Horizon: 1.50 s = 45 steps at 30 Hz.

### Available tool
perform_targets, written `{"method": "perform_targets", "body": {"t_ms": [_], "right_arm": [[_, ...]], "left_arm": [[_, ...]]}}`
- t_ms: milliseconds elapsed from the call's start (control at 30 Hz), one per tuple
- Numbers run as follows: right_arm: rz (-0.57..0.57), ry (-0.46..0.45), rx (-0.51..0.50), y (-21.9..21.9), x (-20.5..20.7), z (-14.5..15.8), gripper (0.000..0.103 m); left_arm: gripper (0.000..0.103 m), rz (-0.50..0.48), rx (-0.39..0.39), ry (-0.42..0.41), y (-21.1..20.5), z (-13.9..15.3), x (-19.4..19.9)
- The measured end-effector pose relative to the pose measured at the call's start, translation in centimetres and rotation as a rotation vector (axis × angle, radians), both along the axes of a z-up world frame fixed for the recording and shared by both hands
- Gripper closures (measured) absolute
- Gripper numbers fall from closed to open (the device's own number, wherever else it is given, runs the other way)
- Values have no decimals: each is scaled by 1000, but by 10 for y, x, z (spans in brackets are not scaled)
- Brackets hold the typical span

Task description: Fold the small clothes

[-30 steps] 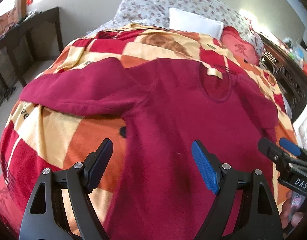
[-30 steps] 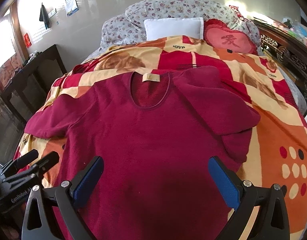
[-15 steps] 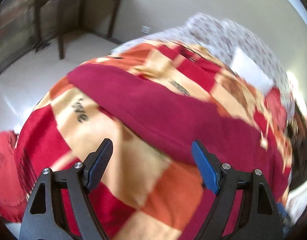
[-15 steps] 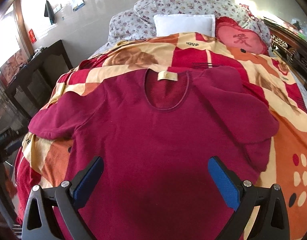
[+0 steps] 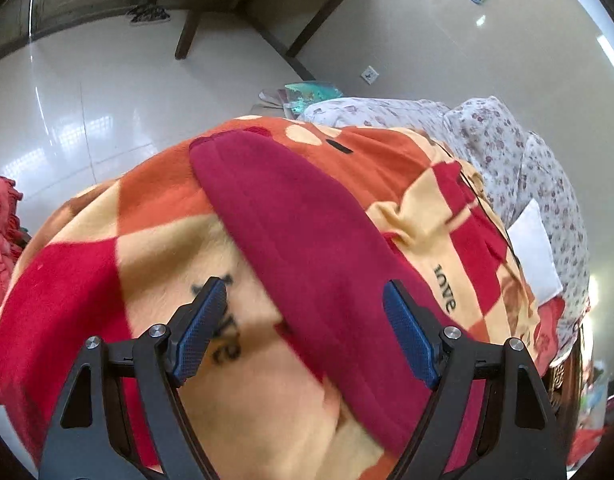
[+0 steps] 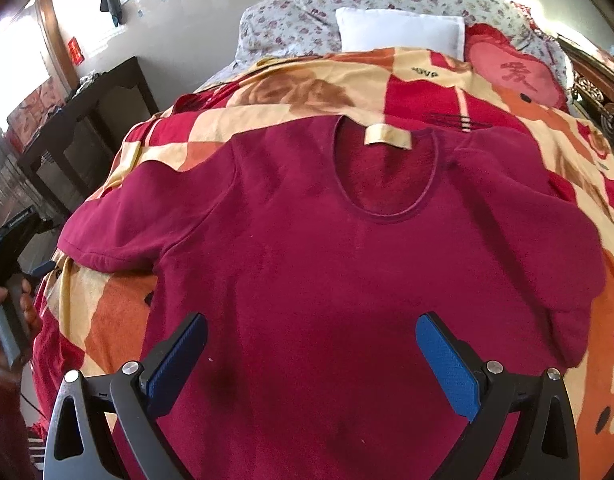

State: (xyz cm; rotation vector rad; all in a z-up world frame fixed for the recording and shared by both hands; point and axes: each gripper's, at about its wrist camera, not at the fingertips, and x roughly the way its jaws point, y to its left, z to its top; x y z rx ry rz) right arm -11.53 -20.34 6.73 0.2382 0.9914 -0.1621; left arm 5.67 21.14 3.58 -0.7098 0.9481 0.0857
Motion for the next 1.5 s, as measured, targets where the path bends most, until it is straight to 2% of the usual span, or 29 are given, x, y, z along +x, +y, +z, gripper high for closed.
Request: {"method": "perform_targets", "body": {"t_ms": [100, 200, 233, 267, 333, 400, 433, 500, 567, 700, 800, 900, 1000, 1100, 1200, 1267, 1333, 1400, 1500], "right_arm": [[9, 7, 8, 2, 7, -4, 0], [17, 11, 7, 5, 11, -6, 0], [20, 12, 8, 5, 12, -6, 0], [21, 12, 9, 5, 13, -6, 0], [21, 12, 11, 4, 13, -6, 0], [20, 8, 10, 1, 12, -6, 0], [17, 6, 8, -1, 12, -5, 0], [4, 2, 3, -7, 9, -4, 0], [-23, -5, 9, -17, 6, -3, 0], [-82, -11, 29, -39, -2, -1, 0], [-122, -14, 33, -55, -12, -1, 0], [-159, -11, 35, -69, -23, -3, 0], [-204, -4, 30, -86, -35, -4, 0], [-243, 7, 41, -102, -44, -6, 0], [-272, 9, 67, -116, -51, -6, 0], [-280, 1, 77, -120, -54, -5, 0], [-278, -9, 86, -120, -53, -5, 0], [-252, -25, 111, -117, -48, -4, 0], [-172, -64, 126, -105, -29, 1, 0]], "left_arm": [[23, 17, -13, 1, 2, -5, 10], [37, 23, -11, -3, 5, -8, 16], [51, 16, -1, -7, 4, -9, 19], [69, 2, 18, -4, 3, -9, 23], [88, -21, 27, -9, 2, -8, 25], [90, -27, 19, -48, 1, 2, 20], [95, -31, 23, -64, -1, 7, 18], [95, -59, 25, -117, -11, 25, 10], [95, -128, 32, -190, -34, 50, -1], [95, -294, 58, -315, -99, 94, -20], [95, -457, 54, -367, -162, 108, -40], [95, -604, 49, -347, -227, 95, -56], [95, -724, 44, -284, -286, 60, -72], [95, -830, 62, -229, -326, 31, -85], [95, -995, 75, -177, -361, 8, -101], [92, -1059, 99, -159, -368, 7, -109], [87, -1080, 132, -200, -361, 20, -125], [83, -1074, 170, -257, -344, 37, -132], [69, -1000, 229, -303, -307, 55, -130]]}}
